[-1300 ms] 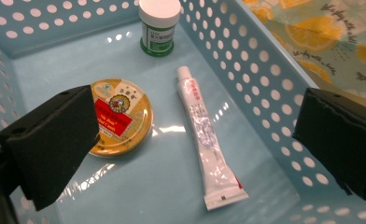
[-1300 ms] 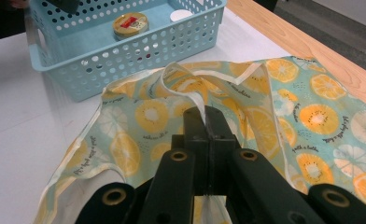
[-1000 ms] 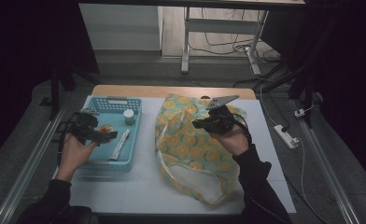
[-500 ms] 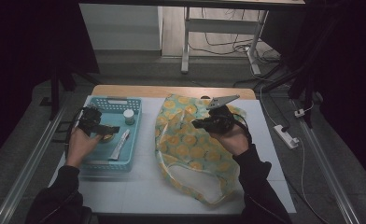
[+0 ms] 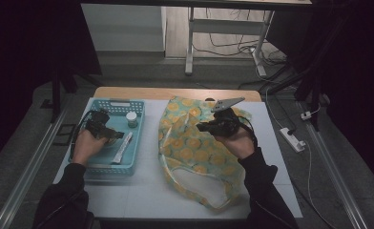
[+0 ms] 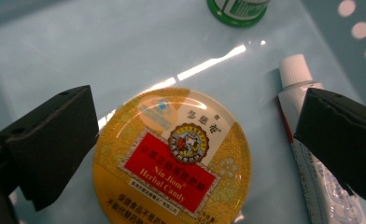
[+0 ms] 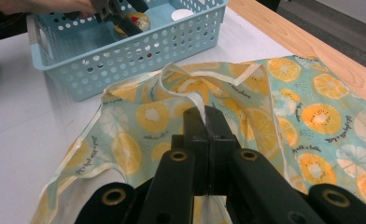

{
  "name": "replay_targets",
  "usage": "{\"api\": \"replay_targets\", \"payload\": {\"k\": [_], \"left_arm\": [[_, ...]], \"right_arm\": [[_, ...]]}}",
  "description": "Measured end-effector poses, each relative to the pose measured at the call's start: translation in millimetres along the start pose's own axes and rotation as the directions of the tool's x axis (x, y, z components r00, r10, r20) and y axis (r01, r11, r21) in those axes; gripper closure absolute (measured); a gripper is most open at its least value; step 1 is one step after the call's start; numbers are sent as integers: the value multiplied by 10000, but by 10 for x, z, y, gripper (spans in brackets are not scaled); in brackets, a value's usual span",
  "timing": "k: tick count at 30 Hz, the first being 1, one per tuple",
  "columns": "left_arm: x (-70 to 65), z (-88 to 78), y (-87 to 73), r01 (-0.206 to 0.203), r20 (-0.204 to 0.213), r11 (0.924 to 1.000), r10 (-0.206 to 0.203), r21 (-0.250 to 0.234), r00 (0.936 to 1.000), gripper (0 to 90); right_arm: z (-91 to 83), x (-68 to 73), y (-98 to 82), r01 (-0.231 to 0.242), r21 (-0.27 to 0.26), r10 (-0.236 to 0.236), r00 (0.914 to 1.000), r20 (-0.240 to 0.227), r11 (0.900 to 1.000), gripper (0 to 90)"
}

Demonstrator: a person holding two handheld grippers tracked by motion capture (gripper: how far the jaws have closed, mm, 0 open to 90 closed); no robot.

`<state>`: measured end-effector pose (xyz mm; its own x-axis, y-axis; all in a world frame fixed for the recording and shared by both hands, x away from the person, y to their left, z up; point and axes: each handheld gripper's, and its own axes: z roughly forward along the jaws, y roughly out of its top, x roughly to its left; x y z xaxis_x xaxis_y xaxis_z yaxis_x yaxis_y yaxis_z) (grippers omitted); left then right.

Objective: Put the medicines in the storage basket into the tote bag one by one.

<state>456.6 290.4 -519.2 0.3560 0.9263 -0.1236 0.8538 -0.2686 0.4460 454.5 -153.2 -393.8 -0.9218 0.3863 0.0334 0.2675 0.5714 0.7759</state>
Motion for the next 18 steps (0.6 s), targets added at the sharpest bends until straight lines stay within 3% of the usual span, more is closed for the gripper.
{"api": "replay_targets", "payload": {"k": [7,11,16,18], "left_arm": [[-37,62,12,348,-840,9954,-273,894,9961,27],[-36,45,9,501,-745,9942,-431,951,9963,55],[-34,17,-2,683,-763,9922,-604,1046,9953,181],[-38,16,-4,682,-698,9912,-605,1130,9957,191]], "right_arm": [[-2,4,-1,23,9,-23,10000,0,10000,890],[-3,1,-3,24,7,-24,10000,-4,10000,890],[1,0,-6,7,14,-7,10000,6,10000,890],[2,2,-6,11,16,-11,10000,-5,10000,890]]}}
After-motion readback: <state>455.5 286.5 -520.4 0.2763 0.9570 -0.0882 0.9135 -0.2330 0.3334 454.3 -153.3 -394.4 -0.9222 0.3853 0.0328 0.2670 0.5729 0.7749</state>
